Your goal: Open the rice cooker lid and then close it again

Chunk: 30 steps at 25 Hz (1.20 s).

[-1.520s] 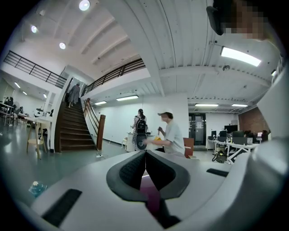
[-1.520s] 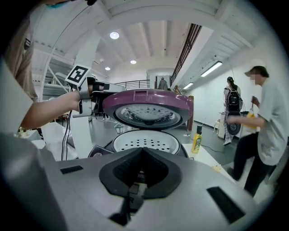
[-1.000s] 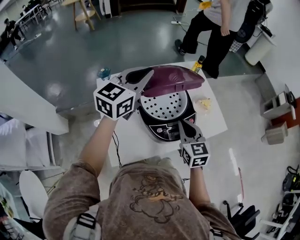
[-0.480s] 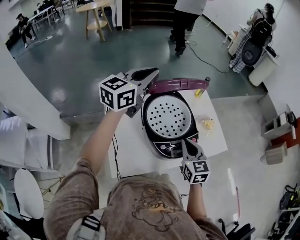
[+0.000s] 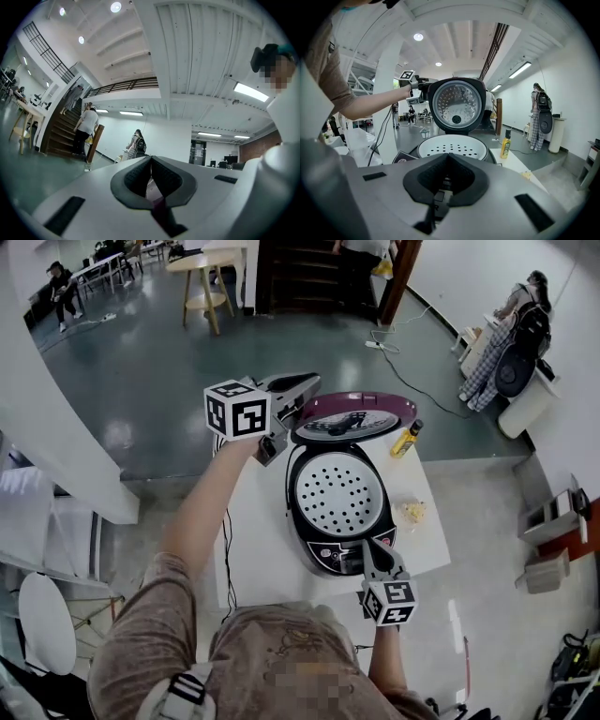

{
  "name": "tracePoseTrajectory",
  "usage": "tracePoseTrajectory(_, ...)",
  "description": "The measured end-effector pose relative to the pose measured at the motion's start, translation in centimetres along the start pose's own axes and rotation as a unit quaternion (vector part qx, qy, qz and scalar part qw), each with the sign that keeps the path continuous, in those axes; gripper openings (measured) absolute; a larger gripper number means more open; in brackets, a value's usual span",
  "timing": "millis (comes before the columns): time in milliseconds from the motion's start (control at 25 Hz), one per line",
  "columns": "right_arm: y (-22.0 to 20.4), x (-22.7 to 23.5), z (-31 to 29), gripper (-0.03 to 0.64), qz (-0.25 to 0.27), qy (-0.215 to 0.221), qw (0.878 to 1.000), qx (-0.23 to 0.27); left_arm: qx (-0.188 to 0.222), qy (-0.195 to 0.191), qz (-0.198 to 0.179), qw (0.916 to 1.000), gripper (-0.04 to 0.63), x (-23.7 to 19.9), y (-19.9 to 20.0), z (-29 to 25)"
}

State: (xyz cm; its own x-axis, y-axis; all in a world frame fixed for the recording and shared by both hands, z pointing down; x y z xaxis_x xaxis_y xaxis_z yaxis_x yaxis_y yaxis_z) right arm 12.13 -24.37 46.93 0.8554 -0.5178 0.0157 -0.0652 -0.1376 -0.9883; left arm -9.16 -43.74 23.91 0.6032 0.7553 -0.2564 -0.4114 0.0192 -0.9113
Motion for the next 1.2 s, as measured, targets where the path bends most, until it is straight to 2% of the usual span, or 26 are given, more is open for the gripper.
tracePoseTrajectory(320, 0.0, 0.1, 0.1, 0.005, -0.005, 0.002, 1.0, -0.001, 0.041, 0.031, 0.024, 0.9984, 0.021, -3.7, 1.3, -0.9)
tracePoseTrajectory(640, 0.0, 0.0, 0.0, 0.005, -0.003, 0.0, 1.0, 0.001, 0.055, 0.011, 0.033, 0.9979, 0.021, -4.8, 1.8, -1.2)
tracePoseTrajectory(800, 0.1, 0.1, 0.0, 0.005, -0.003, -0.001, 1.0, 0.0, 0.064, 0.005, 0.02, 0.9977, 0.021, -4.6, 1.9, -0.9)
tracePoseTrajectory(1200, 0.0, 0.1, 0.0, 0.005, -0.001, -0.003, 1.0, 0.0, 0.098, 0.019, 0.022, 0.9947, 0.021, -4.6, 2.9, 1.4)
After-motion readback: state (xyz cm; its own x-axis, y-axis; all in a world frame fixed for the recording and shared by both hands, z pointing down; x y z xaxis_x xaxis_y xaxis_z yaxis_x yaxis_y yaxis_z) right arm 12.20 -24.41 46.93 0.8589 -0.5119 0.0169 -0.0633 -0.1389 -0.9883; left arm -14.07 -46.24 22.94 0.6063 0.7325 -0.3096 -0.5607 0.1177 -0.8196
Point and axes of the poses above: the fingertips, and each gripper's own axes: z backward along the fingers, x to its right, y out of its top, the point moved 1 cm from there along z, backward along the fingers, and after that the axes turned 11 degrees about x, right-handed, at the moved point
